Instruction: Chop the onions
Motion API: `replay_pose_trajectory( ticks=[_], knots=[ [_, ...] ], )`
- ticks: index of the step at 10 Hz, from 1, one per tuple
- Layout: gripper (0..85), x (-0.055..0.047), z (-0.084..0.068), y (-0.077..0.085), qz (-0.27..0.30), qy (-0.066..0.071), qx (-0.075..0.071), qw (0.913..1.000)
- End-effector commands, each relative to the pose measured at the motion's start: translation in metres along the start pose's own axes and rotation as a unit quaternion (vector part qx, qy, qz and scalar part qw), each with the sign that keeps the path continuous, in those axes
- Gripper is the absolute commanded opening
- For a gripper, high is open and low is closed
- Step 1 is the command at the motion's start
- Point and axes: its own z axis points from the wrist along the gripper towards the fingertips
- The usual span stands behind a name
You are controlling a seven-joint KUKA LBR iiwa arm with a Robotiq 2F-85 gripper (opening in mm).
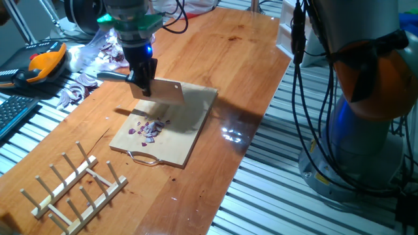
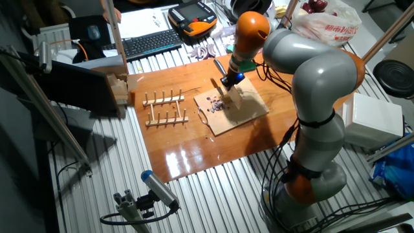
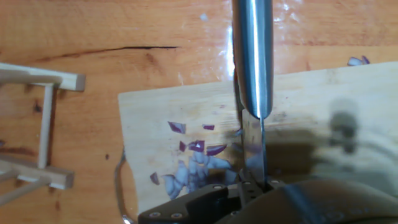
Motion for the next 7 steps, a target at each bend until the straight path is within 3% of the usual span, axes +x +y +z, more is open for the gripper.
replay_pose_trajectory(
  ticks=[1,2,3,4,5,6,7],
  knots=[
    [0.0,0.0000,-0.0003,0.0009,-0.025,0.000,-0.010,0.9997],
    [0.0,0.0000,-0.0003,0.0009,-0.028,0.002,-0.040,0.9988],
    [0.0,0.0000,-0.0003,0.0009,-0.038,0.007,-0.040,0.9984],
    [0.0,0.0000,-0.0003,0.0009,-0.023,-0.019,-0.006,0.9995],
    [0.0,0.0000,-0.0003,0.0009,-0.023,-0.027,0.011,0.9993],
    [0.0,0.0000,-0.0003,0.0009,-0.019,-0.021,-0.006,0.9996],
    [0.0,0.0000,-0.0003,0.0009,-0.012,-0.006,-0.013,0.9998]
  ],
)
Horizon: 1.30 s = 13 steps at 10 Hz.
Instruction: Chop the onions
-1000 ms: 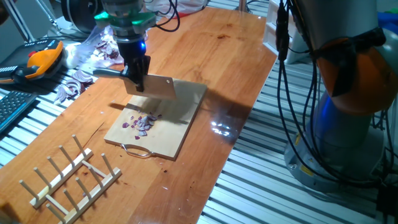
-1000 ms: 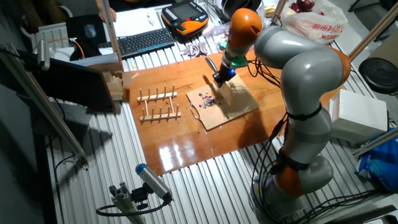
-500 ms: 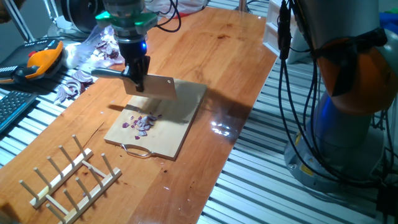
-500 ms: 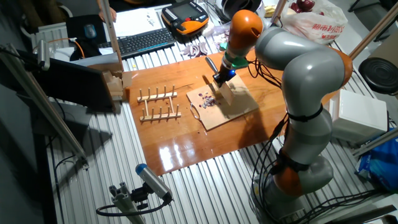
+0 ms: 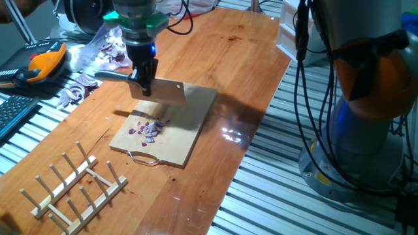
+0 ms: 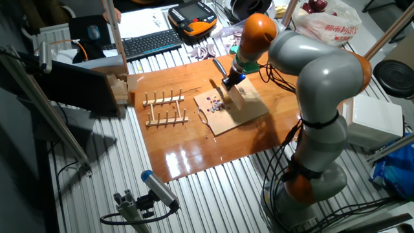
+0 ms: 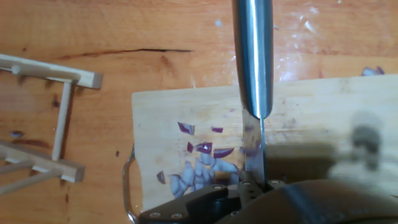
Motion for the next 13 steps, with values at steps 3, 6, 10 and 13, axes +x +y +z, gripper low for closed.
replay_pose_trajectory(
  ticks=[3,6,10,13],
  knots=[
    [0.0,-0.009,-0.008,0.031,0.029,0.020,0.004,0.9994],
    [0.0,-0.027,-0.017,0.109,0.059,0.000,0.008,0.9982],
    [0.0,-0.034,-0.033,0.182,0.102,-0.001,0.036,0.9941],
    [0.0,-0.028,-0.022,0.214,0.119,-0.008,0.039,0.9920]
  ],
)
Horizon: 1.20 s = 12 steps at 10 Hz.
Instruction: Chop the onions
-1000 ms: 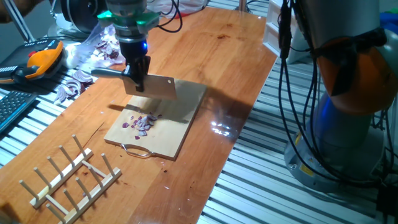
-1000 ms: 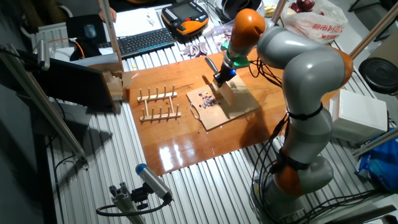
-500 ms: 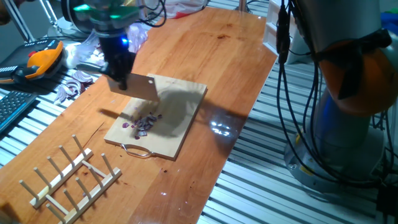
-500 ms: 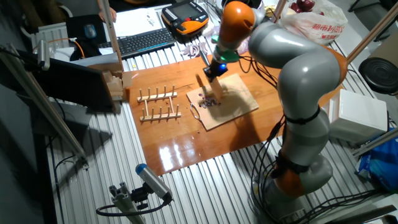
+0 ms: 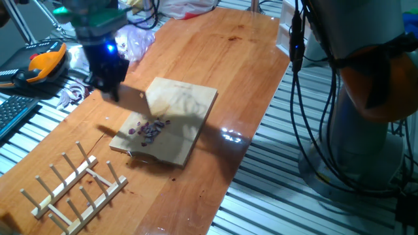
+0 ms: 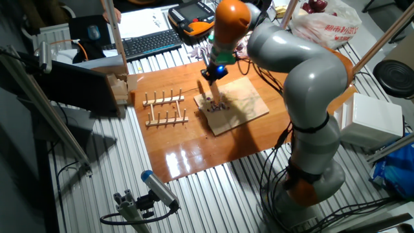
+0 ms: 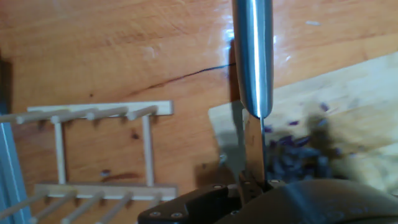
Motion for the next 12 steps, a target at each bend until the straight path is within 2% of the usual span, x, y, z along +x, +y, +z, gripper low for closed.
replay_pose_trajectory(
  ticks=[1,2,4,5,9,12],
  knots=[
    [0.0,0.017,0.017,0.097,0.003,-0.004,-0.001,1.0000],
    [0.0,0.022,0.023,0.103,0.005,-0.006,-0.009,0.9999],
    [0.0,0.030,0.032,0.110,0.008,-0.011,-0.010,0.9999],
    [0.0,0.031,0.032,0.111,0.008,-0.011,-0.013,0.9998],
    [0.0,0.029,0.032,0.110,0.008,-0.012,-0.013,0.9998],
    [0.0,0.023,0.032,0.108,0.006,-0.011,-0.013,0.9998]
  ],
)
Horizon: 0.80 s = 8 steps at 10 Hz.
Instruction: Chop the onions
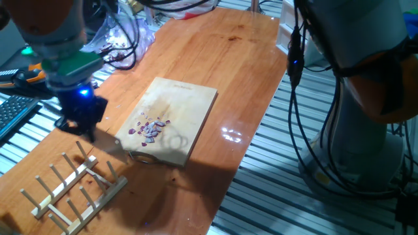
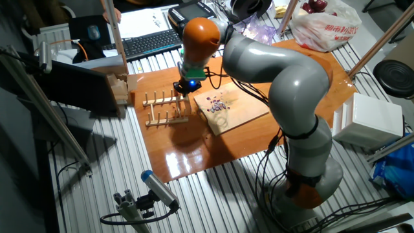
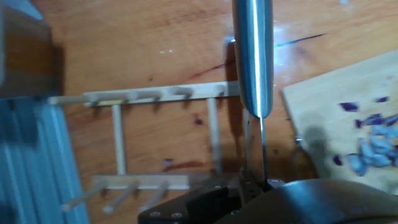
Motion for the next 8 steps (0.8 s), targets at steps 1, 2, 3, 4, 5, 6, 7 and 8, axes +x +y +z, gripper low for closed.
replay_pose_trajectory(
  ticks=[1,2,3,4,5,6,7,8],
  knots=[
    [0.0,-0.002,0.002,0.000,0.000,-0.002,0.003,1.0000],
    [0.0,-0.003,0.004,-0.001,-0.001,-0.004,0.009,0.9999],
    [0.0,-0.004,0.006,-0.001,-0.001,-0.005,0.011,0.9999],
    [0.0,-0.004,0.010,0.001,0.000,-0.008,0.009,0.9999],
    [0.0,-0.005,0.013,0.002,0.000,-0.010,0.008,0.9999],
    [0.0,-0.007,0.016,0.002,0.000,-0.011,0.003,0.9999],
    [0.0,-0.009,0.021,0.003,-0.001,-0.013,0.000,0.9999],
    [0.0,-0.009,0.025,0.004,0.001,-0.018,-0.002,0.9998]
  ],
)
